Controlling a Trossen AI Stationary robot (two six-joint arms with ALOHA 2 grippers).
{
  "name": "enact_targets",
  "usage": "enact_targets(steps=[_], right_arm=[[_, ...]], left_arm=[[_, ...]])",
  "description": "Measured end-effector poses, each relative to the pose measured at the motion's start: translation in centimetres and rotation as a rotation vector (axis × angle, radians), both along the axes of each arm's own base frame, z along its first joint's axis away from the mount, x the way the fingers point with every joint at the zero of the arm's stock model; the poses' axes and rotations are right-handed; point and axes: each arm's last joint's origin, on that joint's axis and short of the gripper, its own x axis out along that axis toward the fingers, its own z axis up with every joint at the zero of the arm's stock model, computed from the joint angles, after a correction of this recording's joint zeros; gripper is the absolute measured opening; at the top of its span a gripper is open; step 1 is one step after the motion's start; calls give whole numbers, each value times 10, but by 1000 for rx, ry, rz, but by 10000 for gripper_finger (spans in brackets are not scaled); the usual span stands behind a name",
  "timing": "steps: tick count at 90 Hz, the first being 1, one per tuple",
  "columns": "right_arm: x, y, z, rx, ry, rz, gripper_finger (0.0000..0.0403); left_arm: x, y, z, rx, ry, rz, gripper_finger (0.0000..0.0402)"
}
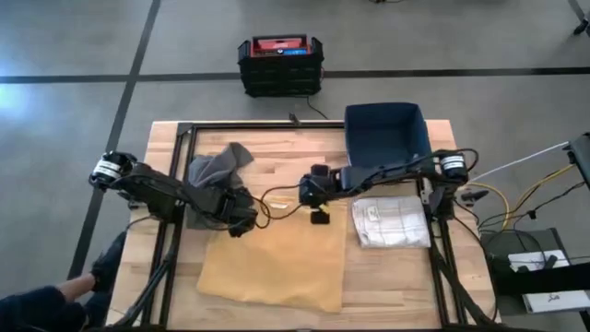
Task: Fold towel
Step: Fold the yellow towel
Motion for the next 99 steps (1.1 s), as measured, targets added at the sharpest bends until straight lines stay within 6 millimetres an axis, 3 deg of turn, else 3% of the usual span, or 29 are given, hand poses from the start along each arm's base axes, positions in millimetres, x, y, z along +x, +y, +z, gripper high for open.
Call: enact_targets(steps=[8, 17, 26, 37, 54, 70, 86, 99], right_arm=[[-15, 10, 16, 78, 14, -28, 115], [-36, 34, 19, 154, -4, -11, 126], [-54, 61, 2, 188, -84, 19, 130], [-60, 92, -21, 272, -294, 63, 126], [-72, 122, -67, 302, -252, 111, 102], [-83, 125, -82, 260, -100, 93, 67], [-103, 118, -71, 205, 57, 100, 41], [-108, 116, -54, 217, 23, 132, 32]], left_arm=[[-1, -10, 3, -70, -30, 8, 237], [-4, -28, 2, -164, -57, 8, 236], [-9, -49, -1, -211, -94, -17, 226], [-12, -73, -3, -277, -157, -49, 213], [-17, -101, -5, -386, -217, -42, 195], [-25, -118, -13, -429, -196, 8, 176], [-27, -137, -26, -476, -219, 74, 156], [-22, -144, -38, -489, -212, 79, 139]])
